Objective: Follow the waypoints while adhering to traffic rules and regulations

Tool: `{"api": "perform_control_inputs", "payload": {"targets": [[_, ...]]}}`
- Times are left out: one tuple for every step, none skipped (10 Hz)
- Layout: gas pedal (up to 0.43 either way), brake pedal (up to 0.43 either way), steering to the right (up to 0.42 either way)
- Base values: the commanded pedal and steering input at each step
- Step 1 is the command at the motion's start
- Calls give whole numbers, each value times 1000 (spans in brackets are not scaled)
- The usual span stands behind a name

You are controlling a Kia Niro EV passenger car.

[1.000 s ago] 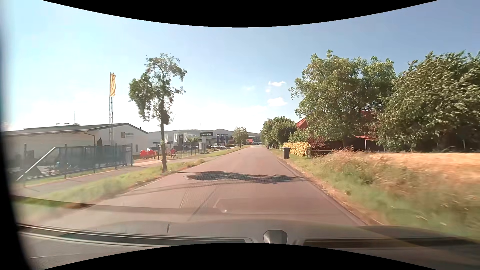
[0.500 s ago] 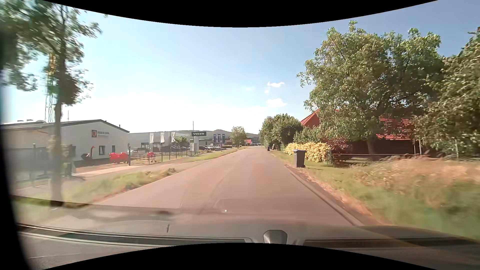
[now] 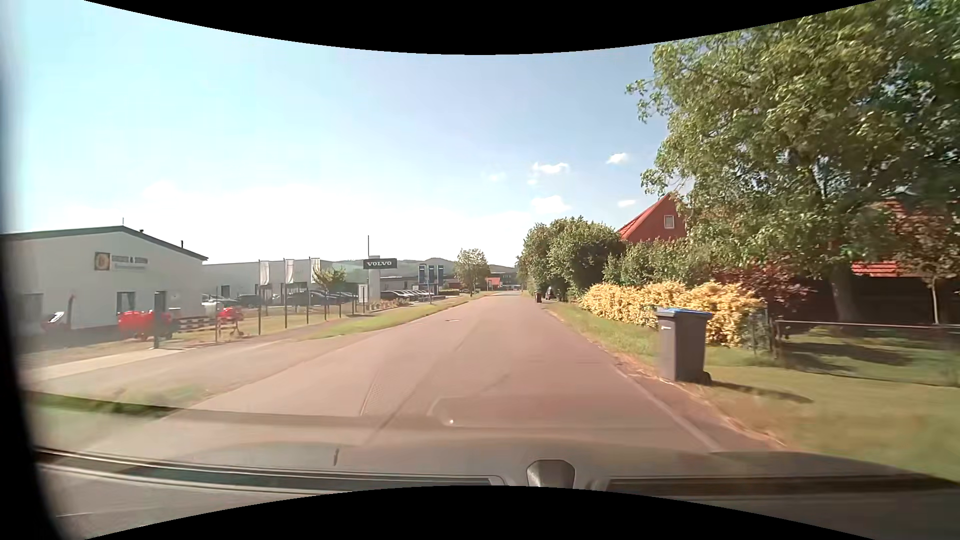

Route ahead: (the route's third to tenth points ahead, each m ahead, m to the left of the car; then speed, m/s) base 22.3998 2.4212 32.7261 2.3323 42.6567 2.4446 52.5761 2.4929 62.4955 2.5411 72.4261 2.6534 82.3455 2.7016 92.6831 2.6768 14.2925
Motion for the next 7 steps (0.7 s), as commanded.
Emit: {"api": "perform_control_inputs", "payload": {"targets": [[197,6,1],[197,6,1],[209,6,1],[220,6,1],[220,6,1],[220,6,1],[228,6,1]]}}
